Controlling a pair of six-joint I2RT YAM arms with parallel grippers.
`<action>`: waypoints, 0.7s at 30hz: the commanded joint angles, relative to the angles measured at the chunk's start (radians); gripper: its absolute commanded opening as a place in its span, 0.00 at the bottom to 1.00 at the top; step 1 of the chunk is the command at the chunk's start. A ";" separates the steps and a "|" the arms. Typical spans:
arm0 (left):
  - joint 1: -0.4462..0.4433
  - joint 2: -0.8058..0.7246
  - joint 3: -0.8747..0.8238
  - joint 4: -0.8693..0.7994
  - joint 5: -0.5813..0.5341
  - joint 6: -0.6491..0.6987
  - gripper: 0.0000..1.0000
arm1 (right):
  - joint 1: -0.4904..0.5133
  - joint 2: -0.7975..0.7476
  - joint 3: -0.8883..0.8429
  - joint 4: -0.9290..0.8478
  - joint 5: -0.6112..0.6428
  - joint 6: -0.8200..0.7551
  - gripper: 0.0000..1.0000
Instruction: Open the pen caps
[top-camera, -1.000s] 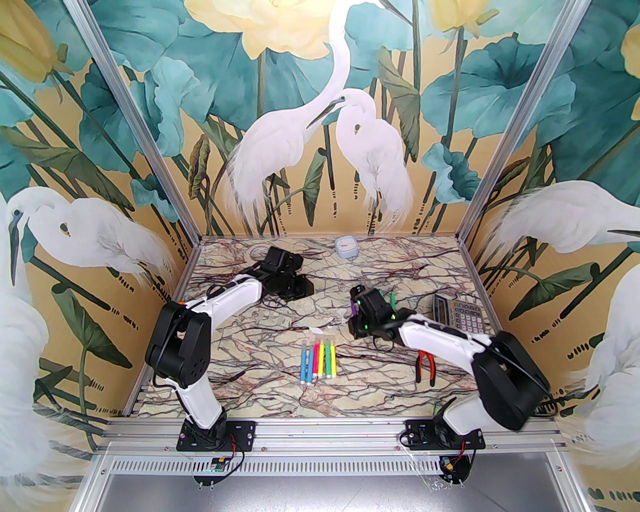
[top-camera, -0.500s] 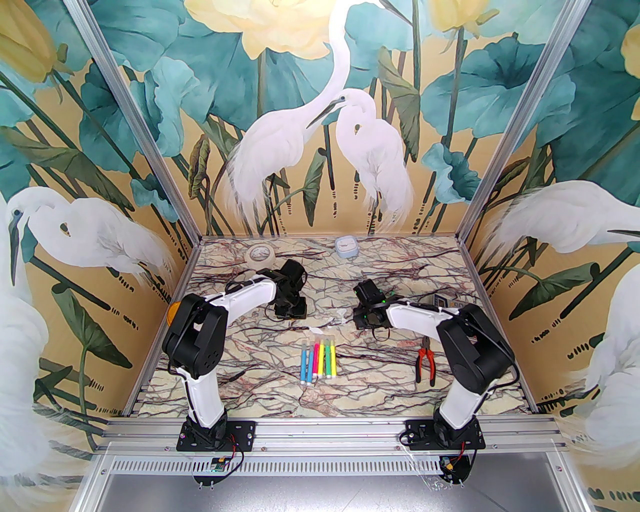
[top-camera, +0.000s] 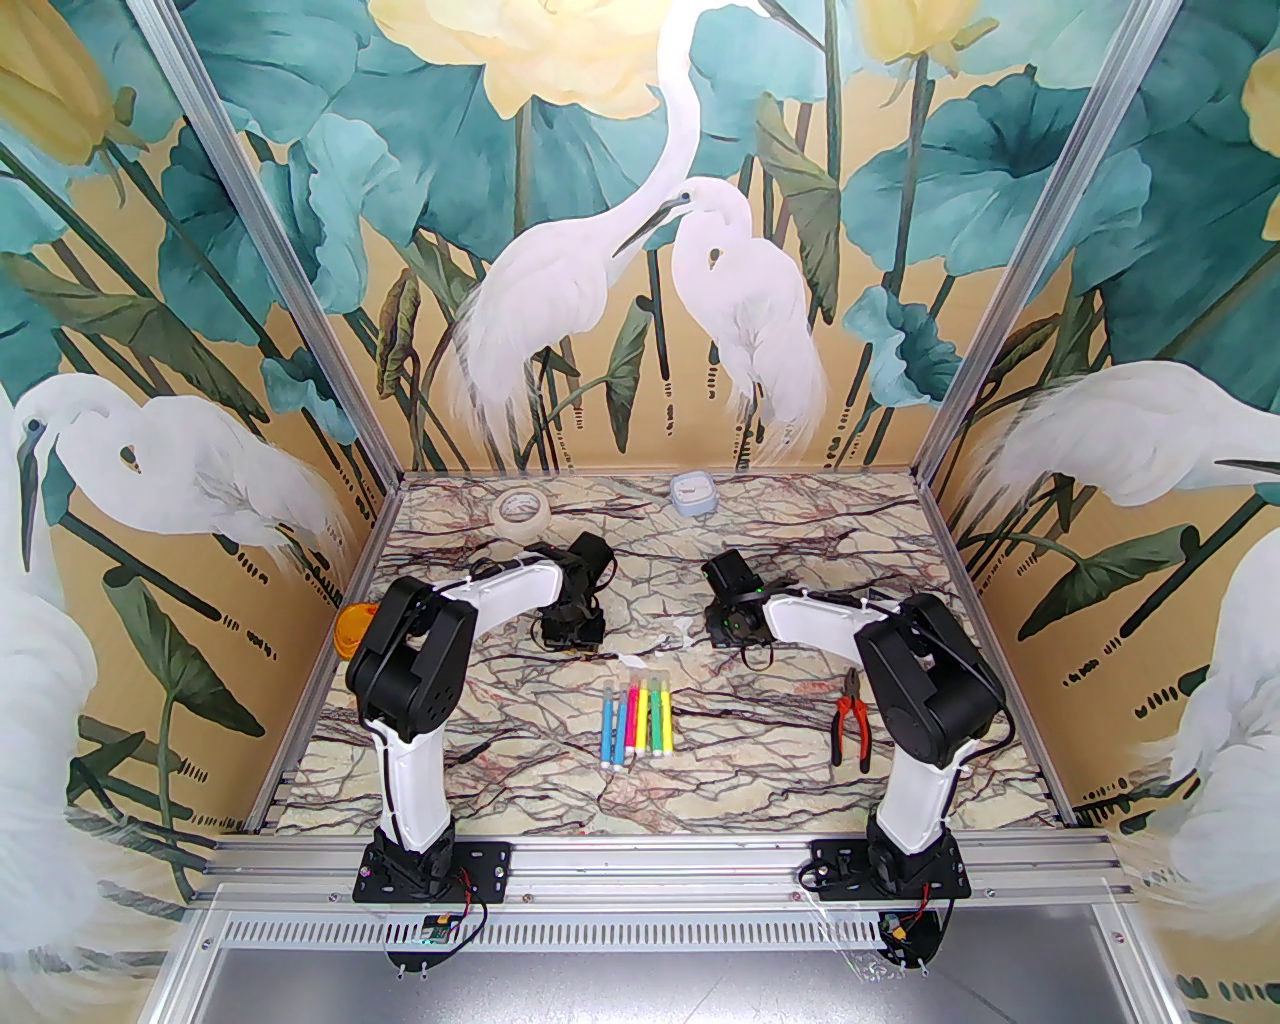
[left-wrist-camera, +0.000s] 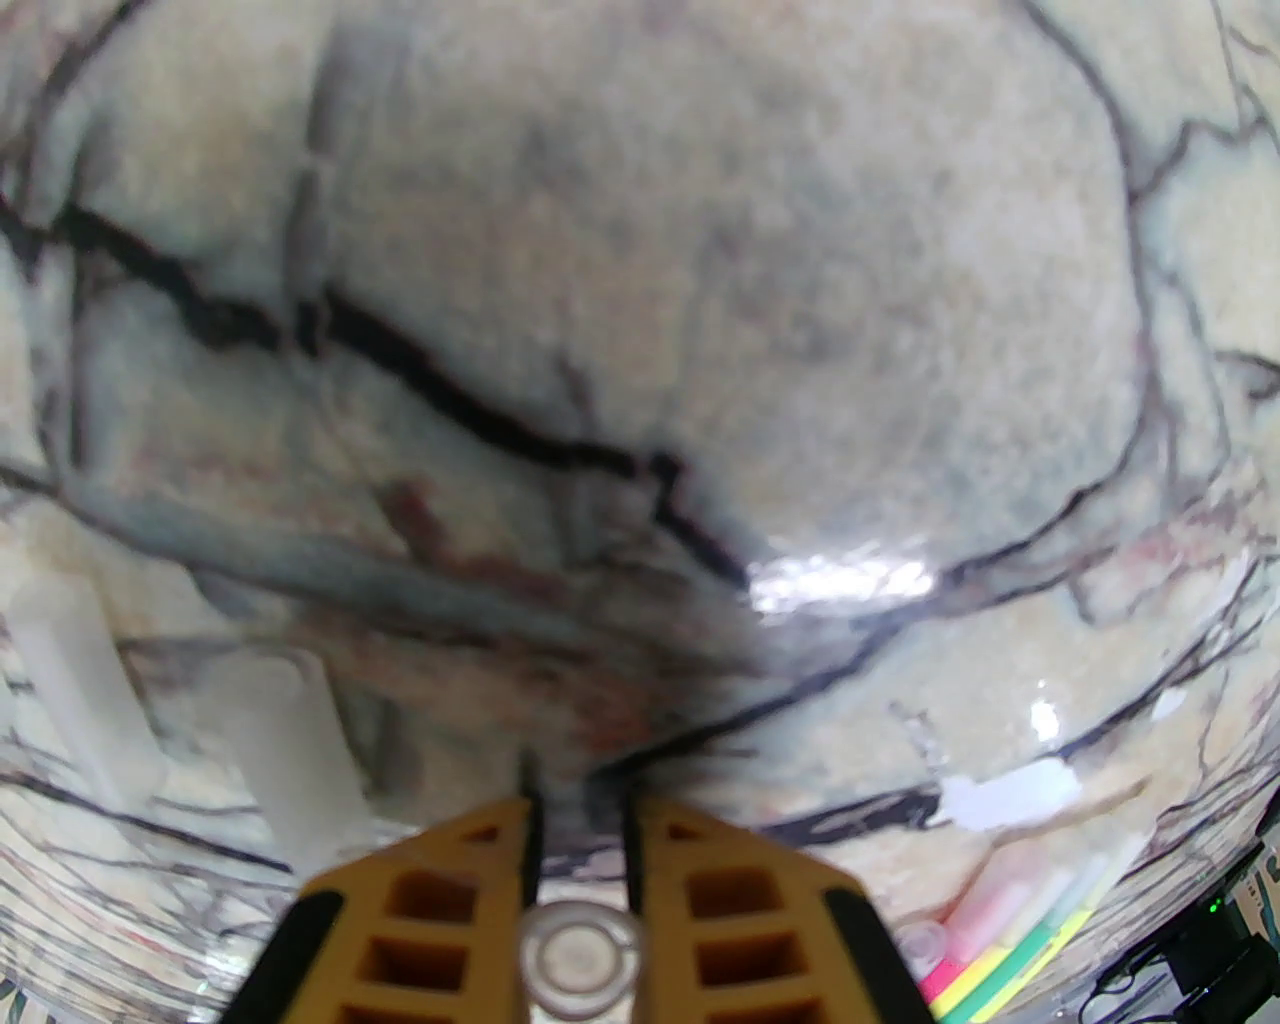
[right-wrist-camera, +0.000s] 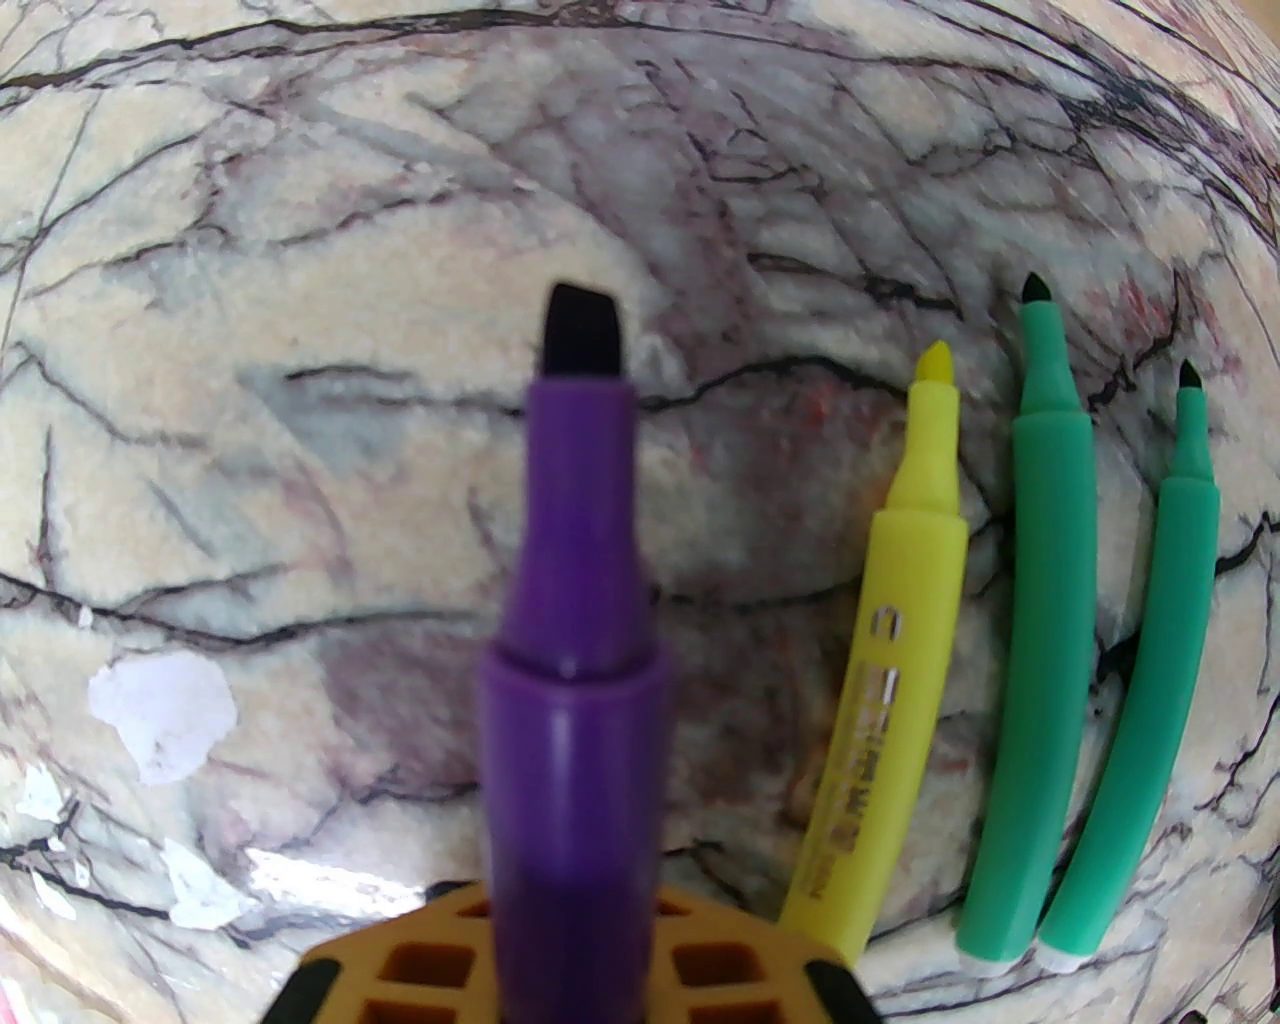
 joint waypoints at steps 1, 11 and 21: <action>-0.003 0.024 0.019 -0.017 -0.061 0.007 0.15 | -0.013 0.037 0.014 -0.036 0.049 0.018 0.07; -0.003 0.046 0.037 -0.043 -0.111 0.009 0.19 | -0.015 0.032 0.022 -0.070 0.082 0.011 0.21; -0.002 0.035 0.035 -0.054 -0.127 0.009 0.26 | -0.016 -0.003 0.020 -0.092 0.102 0.001 0.27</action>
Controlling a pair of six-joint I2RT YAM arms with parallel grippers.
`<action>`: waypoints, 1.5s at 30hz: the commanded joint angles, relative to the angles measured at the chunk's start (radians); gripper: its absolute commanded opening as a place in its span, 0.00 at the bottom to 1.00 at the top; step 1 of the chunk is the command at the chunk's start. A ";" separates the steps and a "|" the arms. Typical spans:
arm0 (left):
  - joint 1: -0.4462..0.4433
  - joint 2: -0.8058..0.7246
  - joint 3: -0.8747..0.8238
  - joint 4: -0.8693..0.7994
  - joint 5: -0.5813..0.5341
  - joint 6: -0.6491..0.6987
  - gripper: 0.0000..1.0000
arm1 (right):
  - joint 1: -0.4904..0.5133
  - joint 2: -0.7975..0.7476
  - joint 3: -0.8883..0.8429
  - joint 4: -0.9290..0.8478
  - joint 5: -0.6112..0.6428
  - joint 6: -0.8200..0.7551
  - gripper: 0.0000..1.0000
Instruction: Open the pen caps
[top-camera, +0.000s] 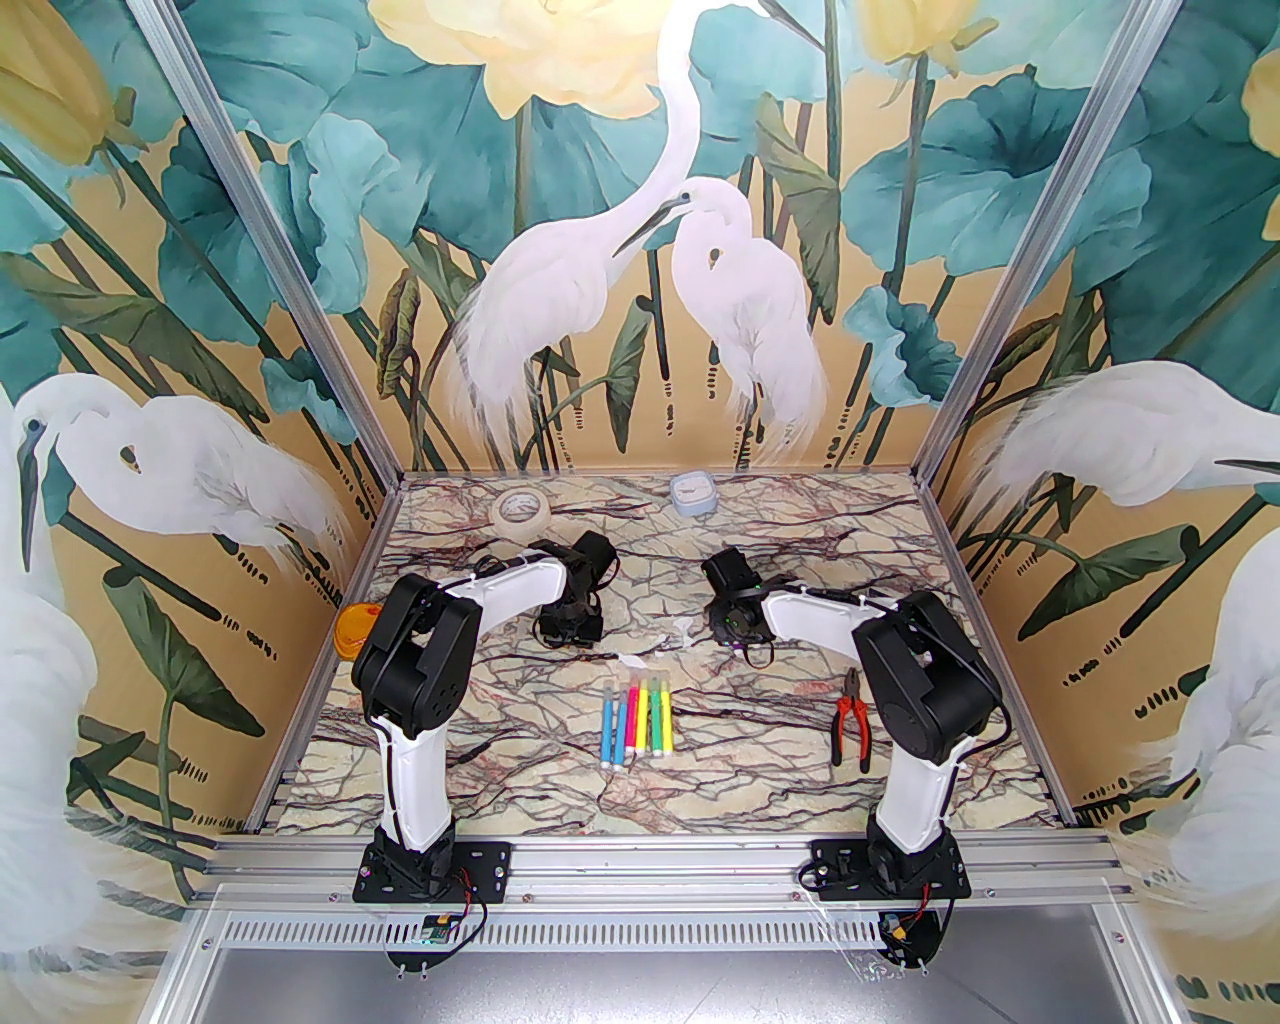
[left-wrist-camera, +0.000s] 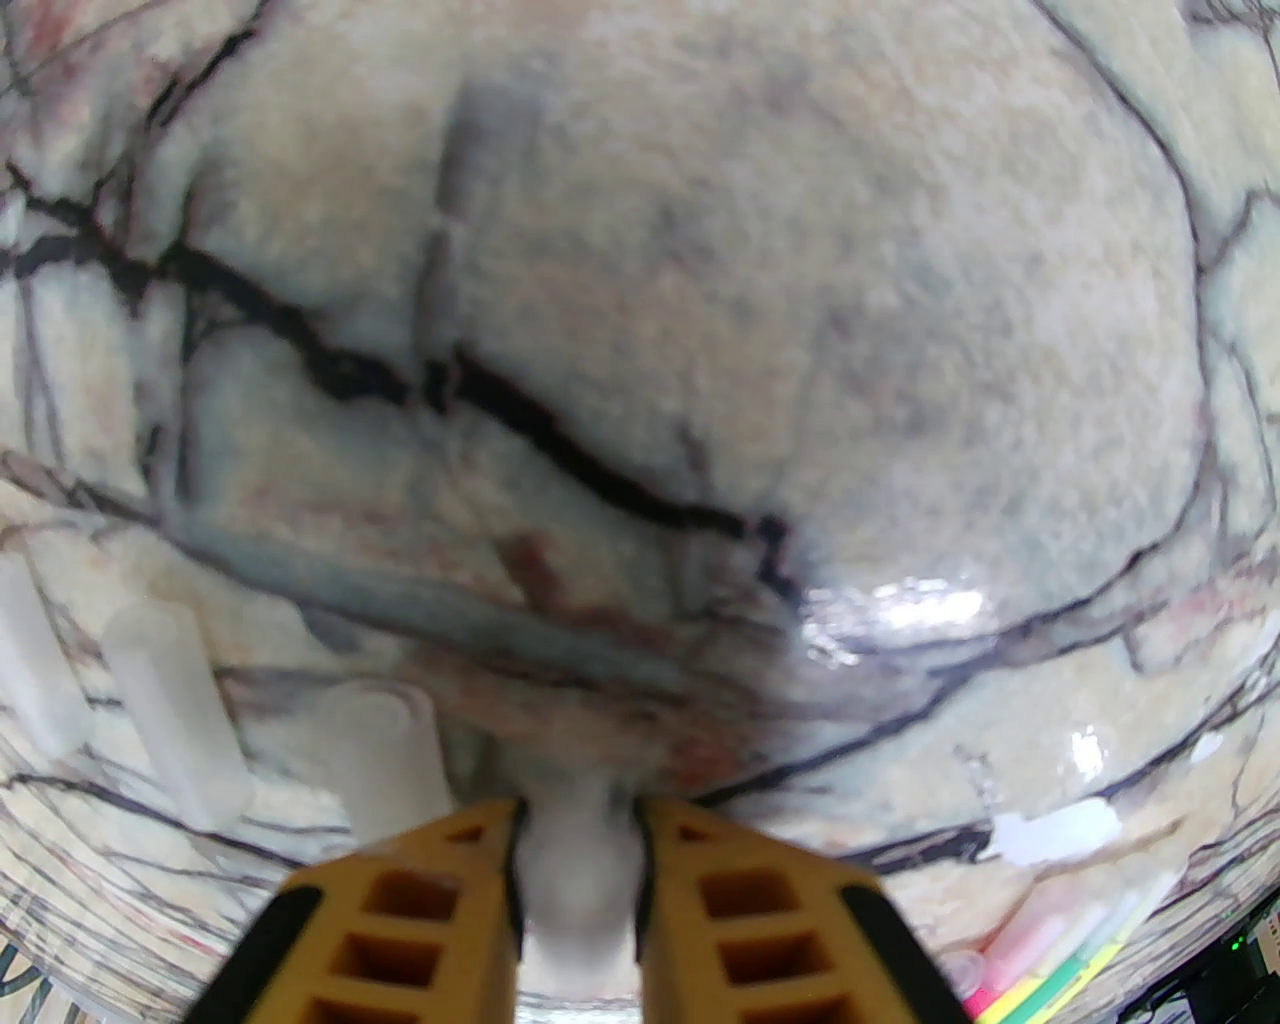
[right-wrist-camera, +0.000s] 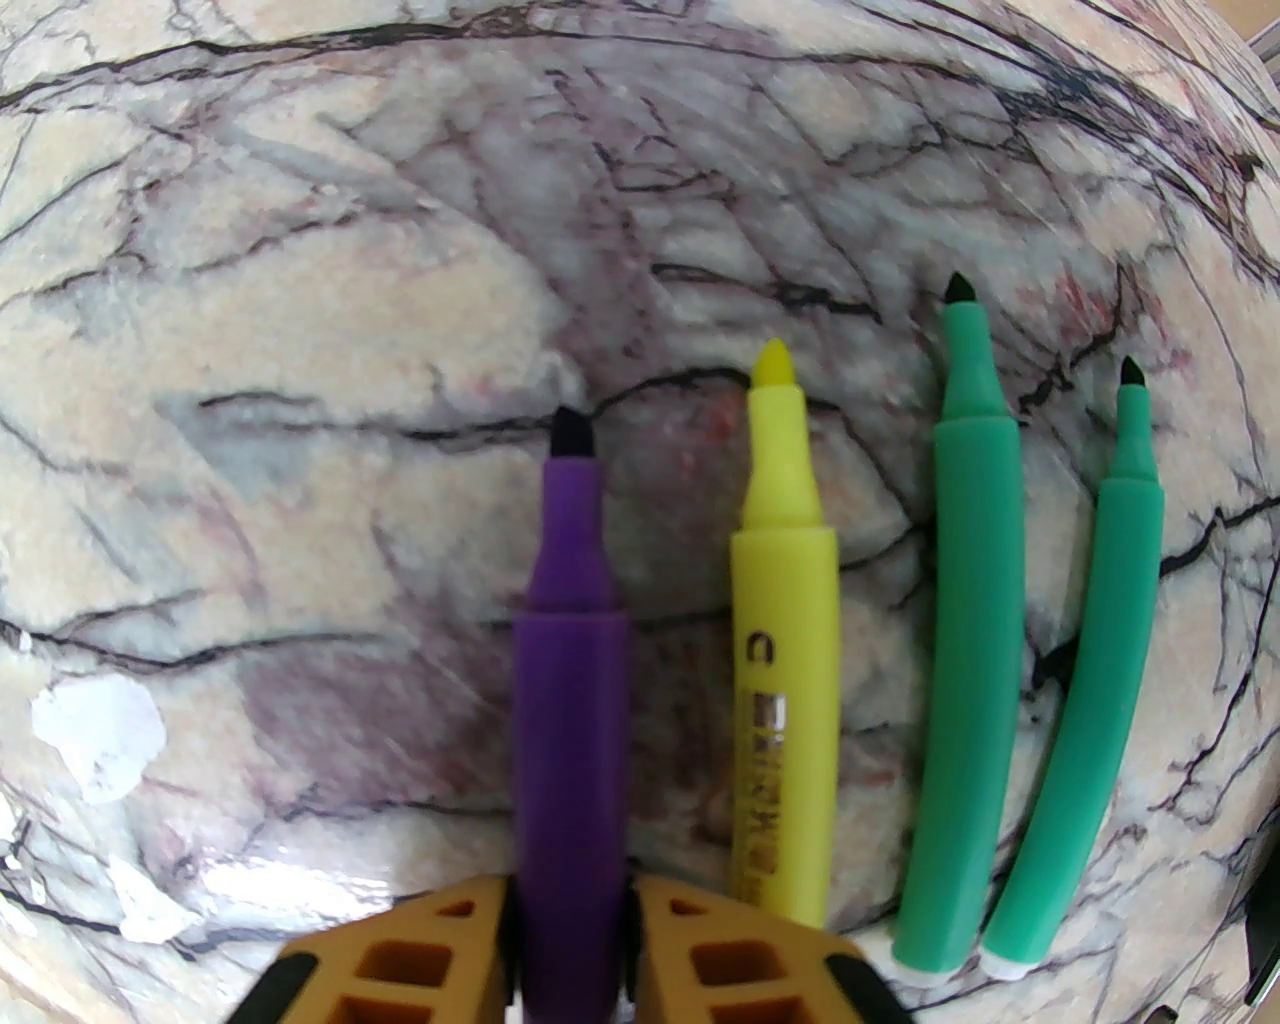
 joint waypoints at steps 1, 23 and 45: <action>0.002 0.016 0.008 -0.029 -0.047 0.009 0.27 | -0.009 -0.020 0.004 -0.059 0.039 0.000 0.27; 0.040 -0.169 -0.032 0.140 0.242 0.035 0.51 | 0.213 -0.321 -0.128 -0.077 -0.113 0.023 0.43; 0.101 -0.370 -0.293 0.530 0.348 -0.011 0.73 | 0.347 -0.260 -0.161 -0.080 -0.336 0.133 0.47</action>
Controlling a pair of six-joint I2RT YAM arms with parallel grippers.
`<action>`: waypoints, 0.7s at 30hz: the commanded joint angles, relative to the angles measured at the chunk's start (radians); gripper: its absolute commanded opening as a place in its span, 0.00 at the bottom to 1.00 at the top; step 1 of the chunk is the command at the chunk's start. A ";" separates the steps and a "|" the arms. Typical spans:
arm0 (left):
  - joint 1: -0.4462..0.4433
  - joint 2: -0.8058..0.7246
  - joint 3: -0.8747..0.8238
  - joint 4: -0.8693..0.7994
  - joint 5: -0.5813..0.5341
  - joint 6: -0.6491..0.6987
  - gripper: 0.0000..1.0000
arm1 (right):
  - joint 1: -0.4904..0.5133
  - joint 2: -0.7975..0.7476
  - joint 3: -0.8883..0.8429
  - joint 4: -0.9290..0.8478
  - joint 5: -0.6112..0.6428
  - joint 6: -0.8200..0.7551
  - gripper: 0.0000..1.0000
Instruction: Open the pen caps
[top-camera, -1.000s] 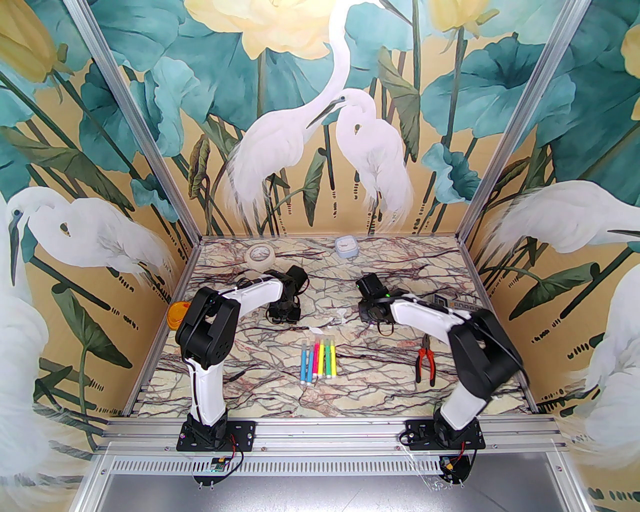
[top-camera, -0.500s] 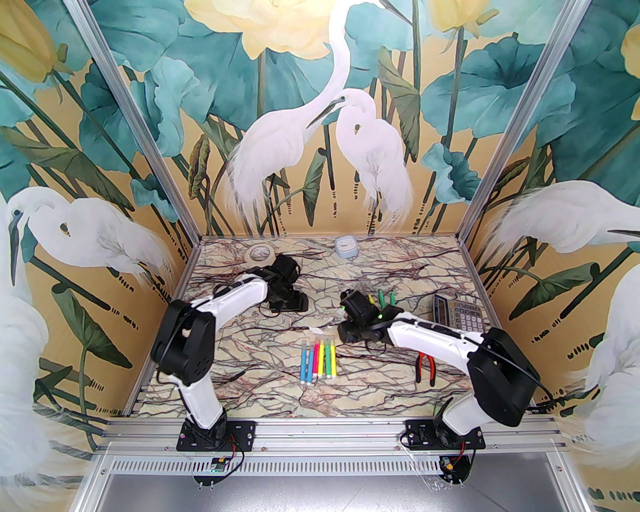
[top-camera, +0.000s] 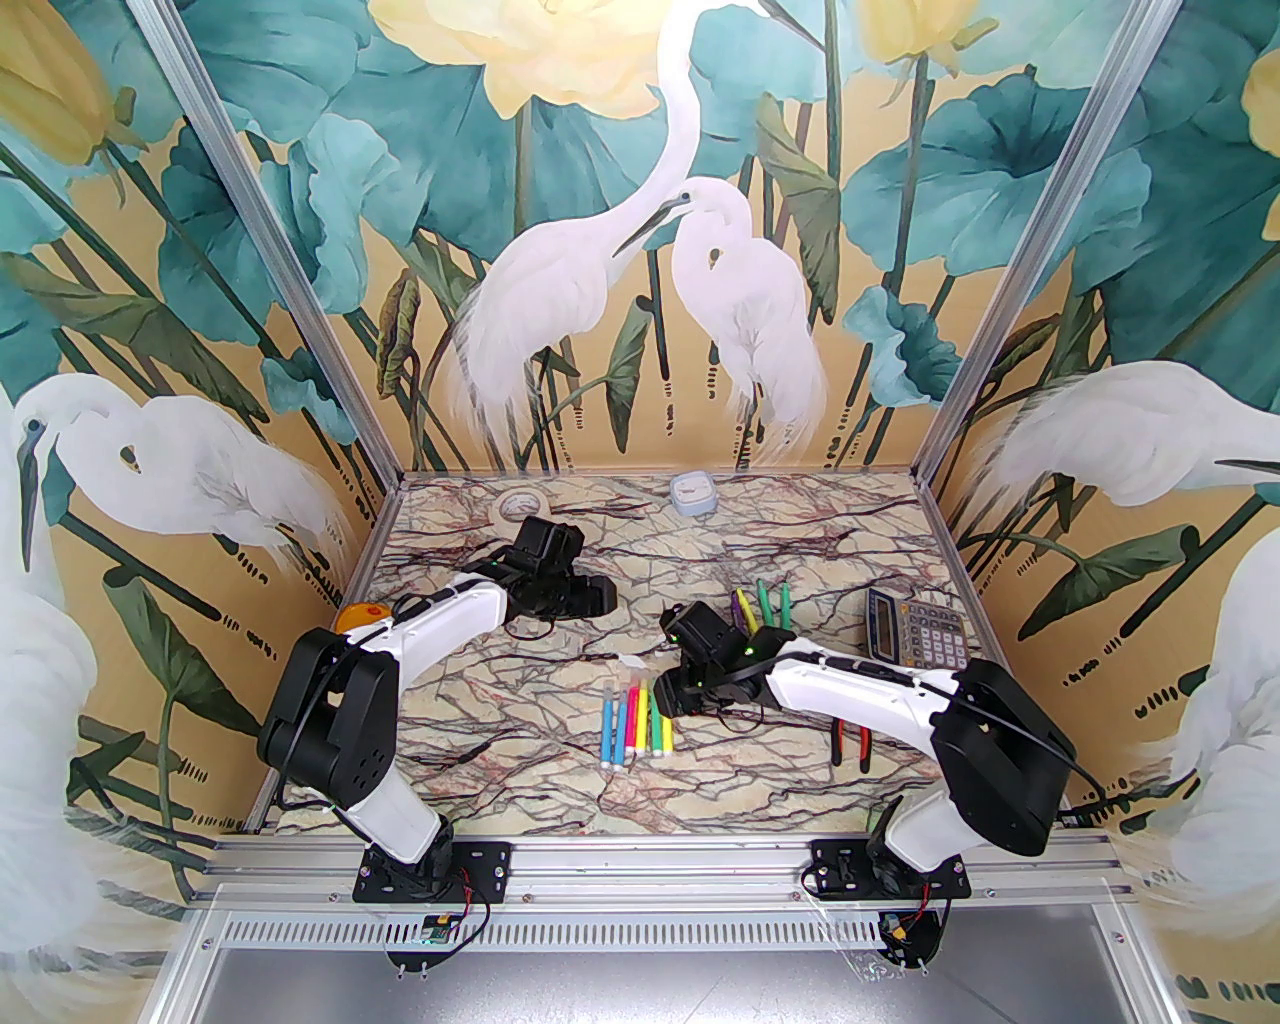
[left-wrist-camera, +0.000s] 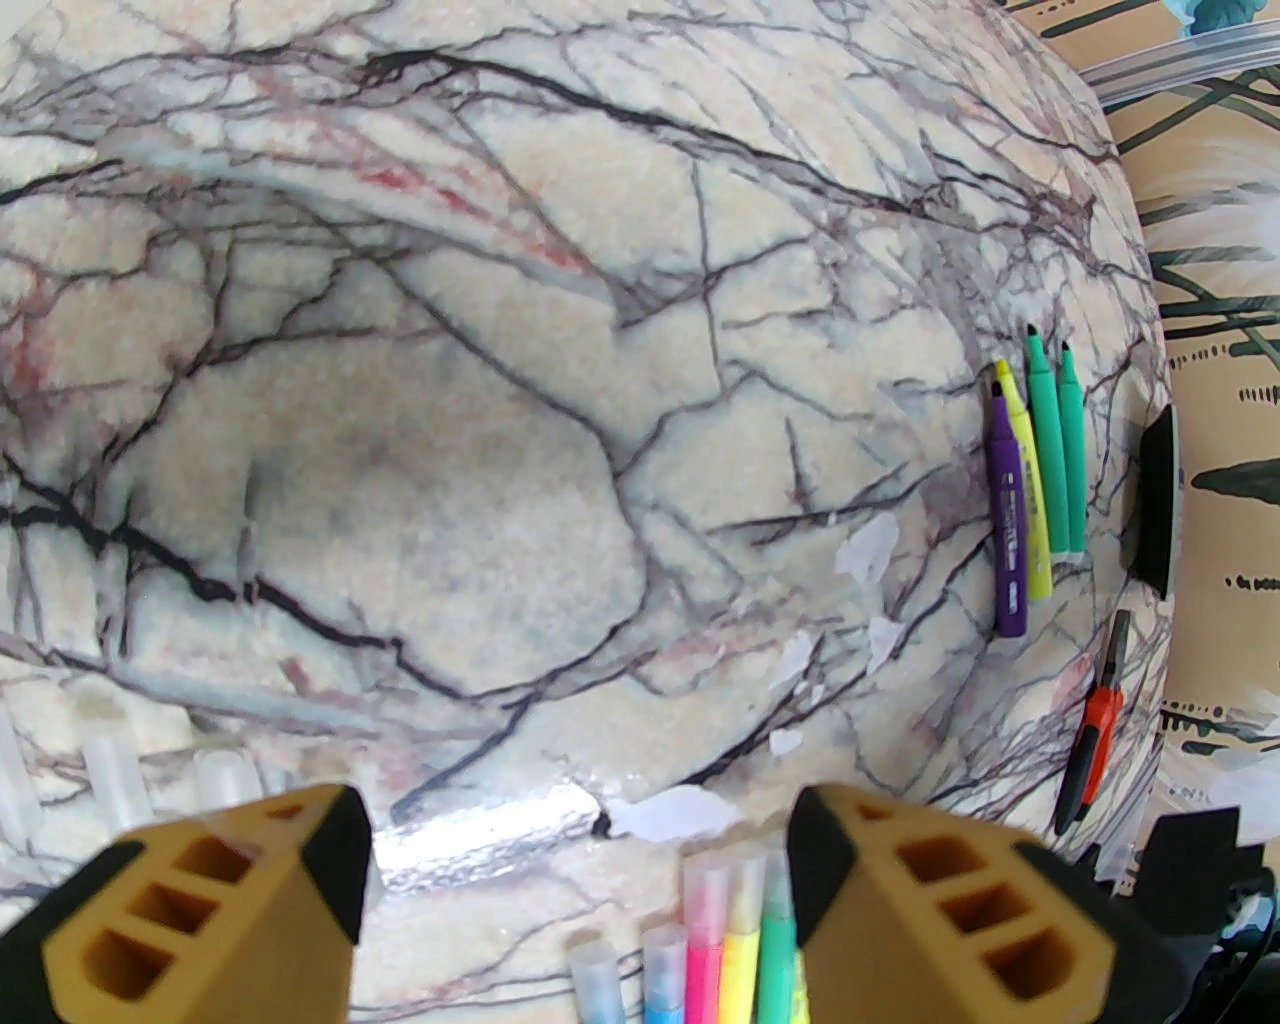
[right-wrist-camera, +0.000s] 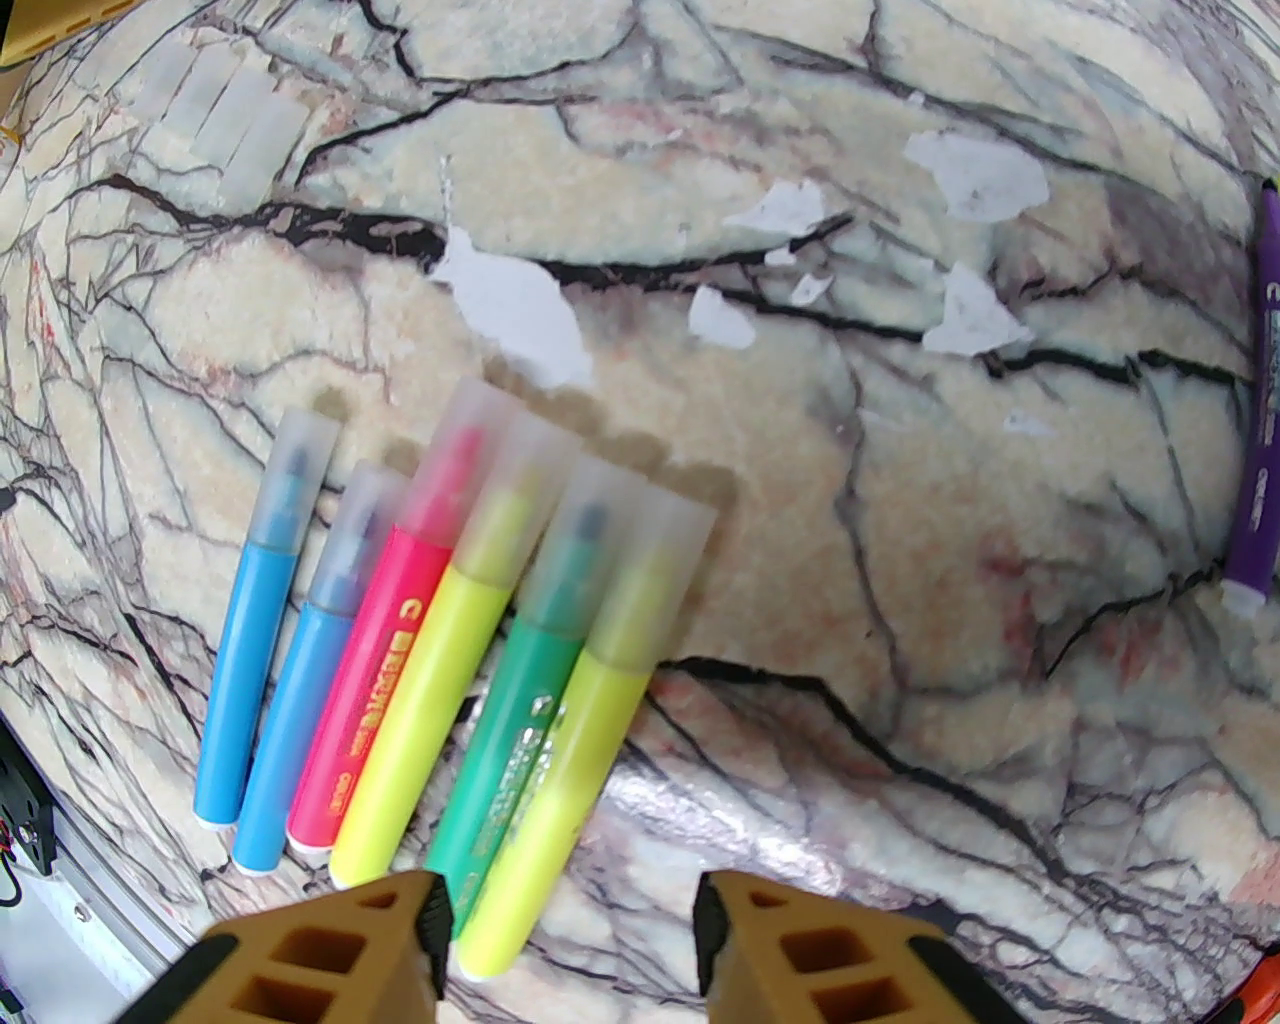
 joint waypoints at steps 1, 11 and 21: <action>0.005 -0.035 -0.022 0.044 0.016 -0.005 0.73 | 0.013 0.039 0.008 -0.025 -0.019 0.034 0.47; 0.011 -0.058 -0.045 0.058 0.014 0.008 0.73 | 0.033 0.091 0.026 -0.020 -0.022 0.058 0.46; 0.011 -0.083 -0.060 0.054 0.012 0.005 0.74 | 0.042 0.140 0.054 -0.038 0.000 0.064 0.43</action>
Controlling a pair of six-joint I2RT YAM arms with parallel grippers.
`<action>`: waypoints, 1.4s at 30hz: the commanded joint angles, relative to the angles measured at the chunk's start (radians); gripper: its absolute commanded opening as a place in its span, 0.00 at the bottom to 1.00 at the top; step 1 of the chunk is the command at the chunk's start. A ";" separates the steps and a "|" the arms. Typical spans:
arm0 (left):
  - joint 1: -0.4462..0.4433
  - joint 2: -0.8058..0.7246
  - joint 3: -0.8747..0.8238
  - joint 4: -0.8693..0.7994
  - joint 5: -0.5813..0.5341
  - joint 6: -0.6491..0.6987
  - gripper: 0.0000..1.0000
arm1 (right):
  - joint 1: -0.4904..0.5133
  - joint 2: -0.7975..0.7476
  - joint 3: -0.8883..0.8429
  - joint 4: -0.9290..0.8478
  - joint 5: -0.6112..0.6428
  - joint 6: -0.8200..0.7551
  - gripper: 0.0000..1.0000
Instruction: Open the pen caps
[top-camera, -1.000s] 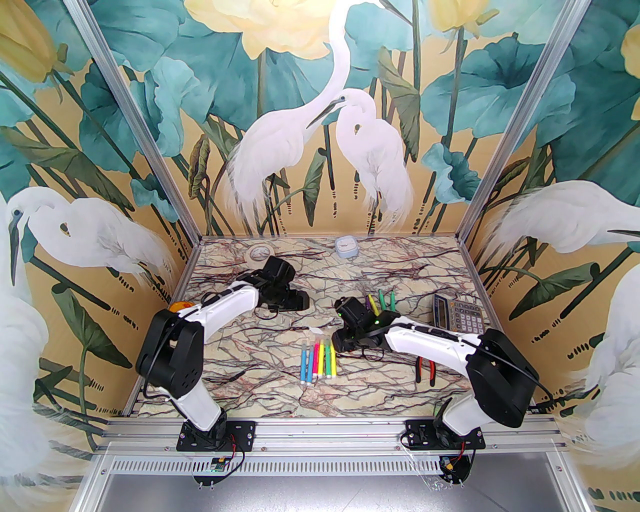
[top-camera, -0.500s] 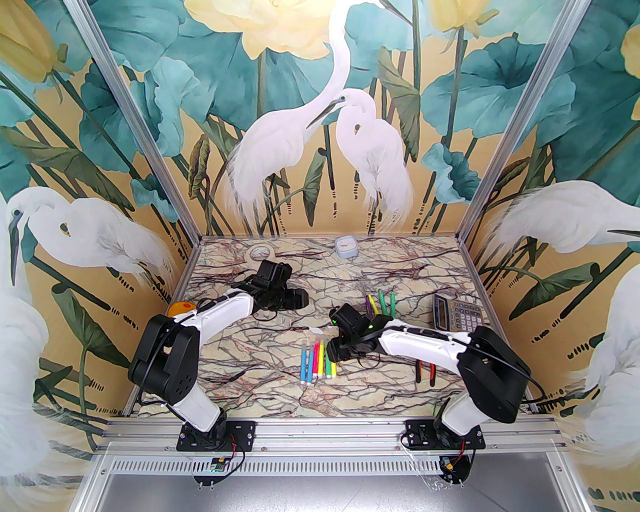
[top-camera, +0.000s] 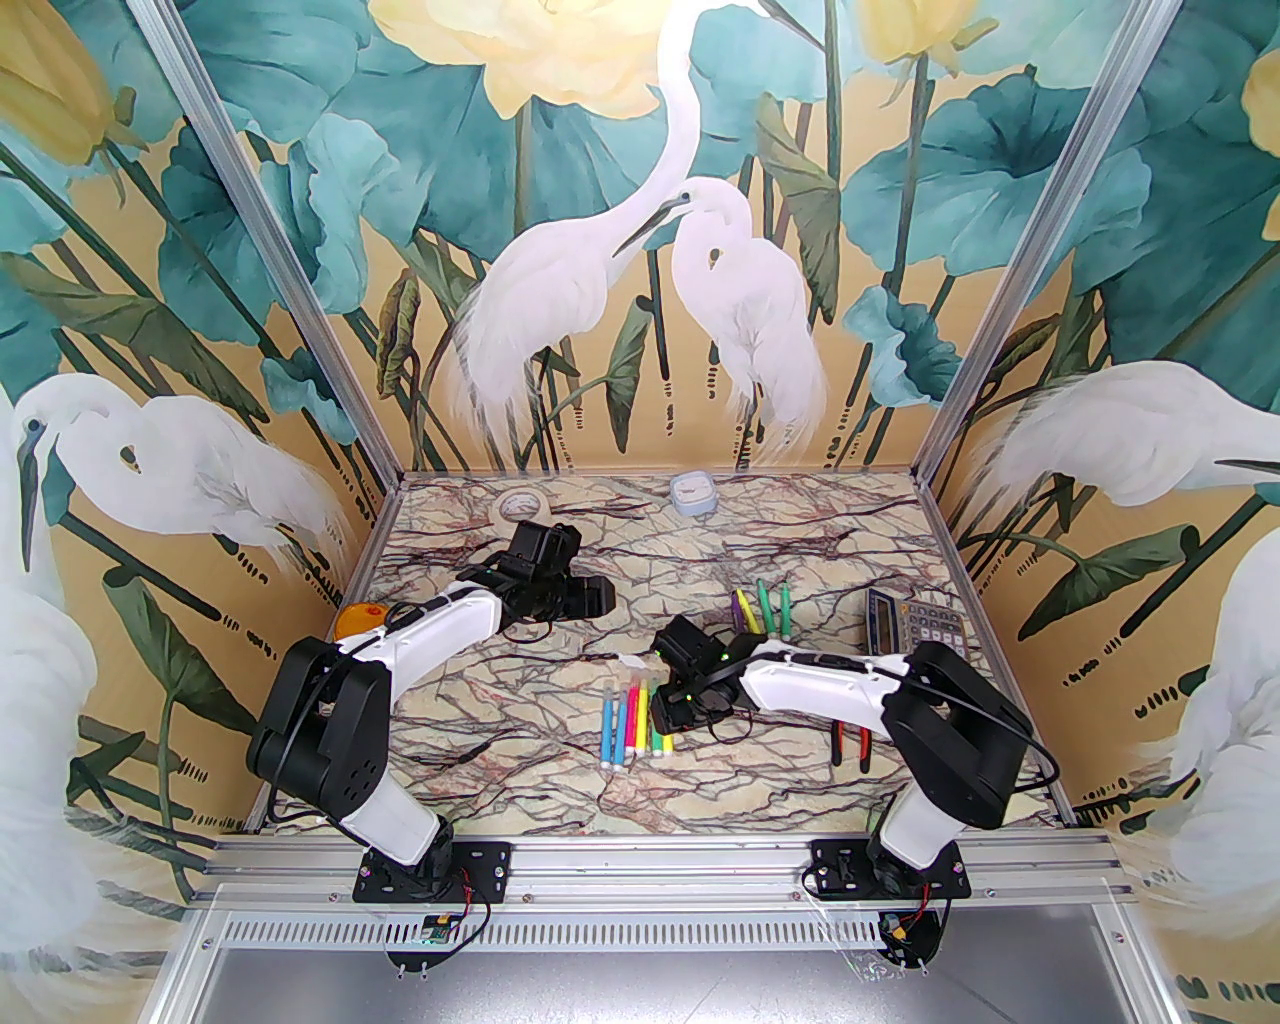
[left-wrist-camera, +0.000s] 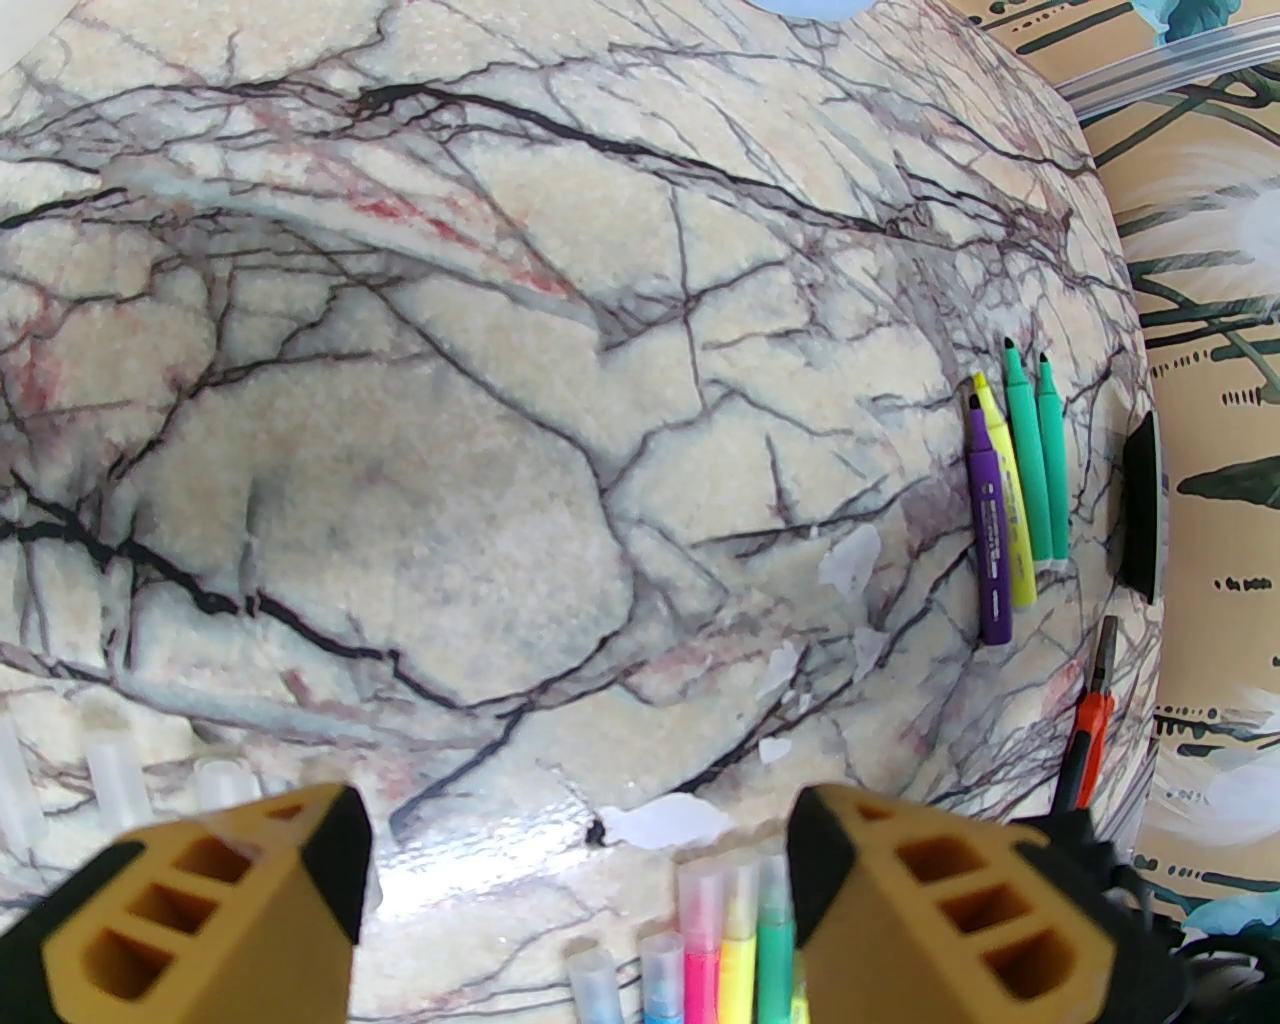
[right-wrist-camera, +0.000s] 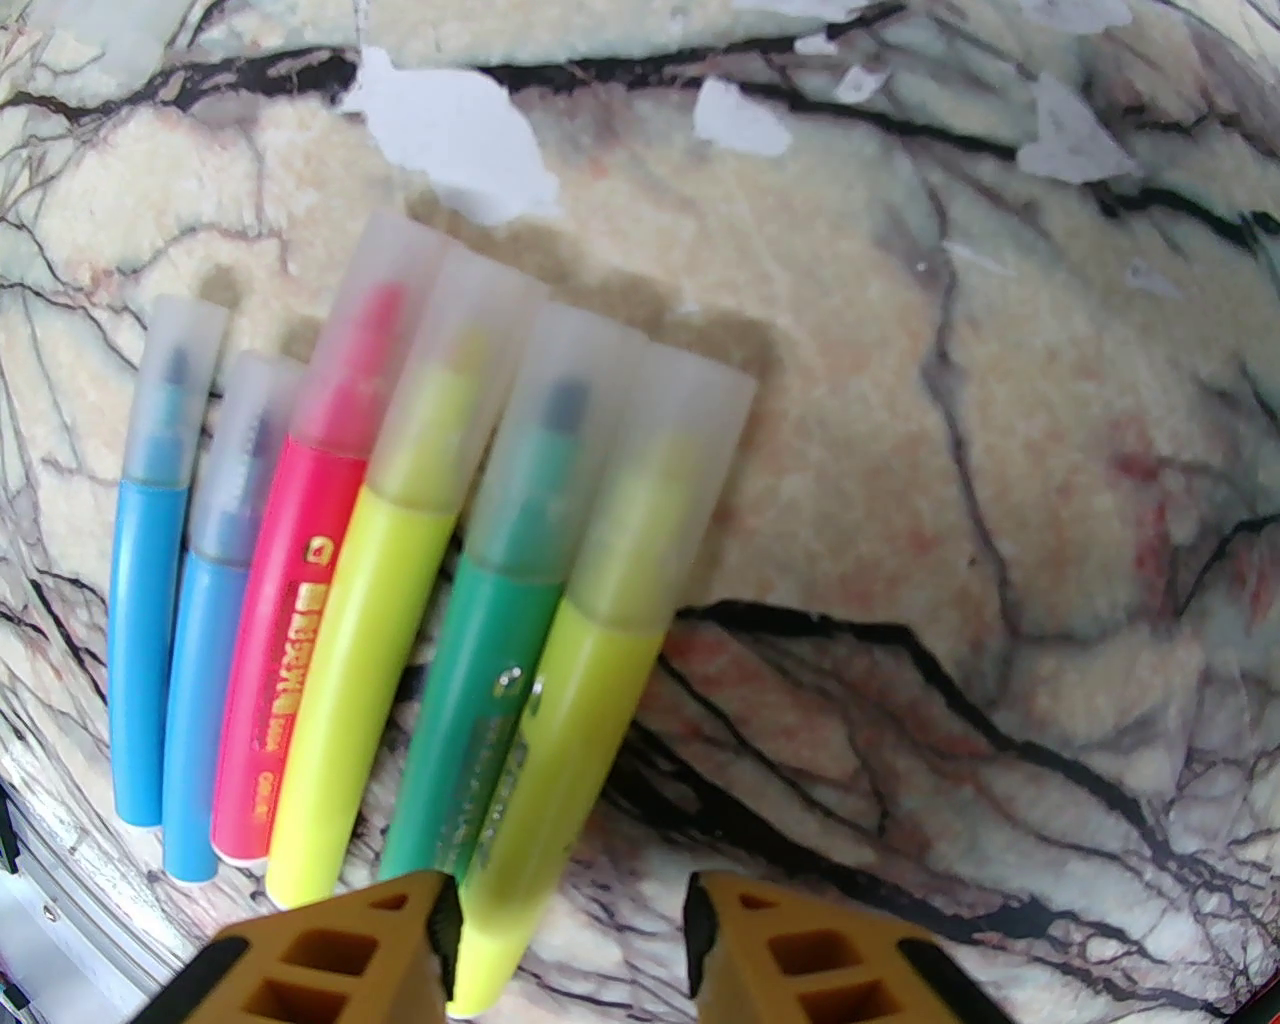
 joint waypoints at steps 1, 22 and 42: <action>0.008 -0.038 -0.018 0.011 0.012 0.003 0.74 | 0.008 0.019 0.032 -0.015 0.016 0.015 0.43; 0.013 -0.156 -0.113 0.019 -0.011 -0.007 0.74 | 0.010 0.105 0.106 -0.193 0.210 0.006 0.31; 0.018 -0.098 -0.083 0.076 0.055 0.013 0.73 | -0.037 0.079 0.090 -0.130 0.190 -0.056 0.16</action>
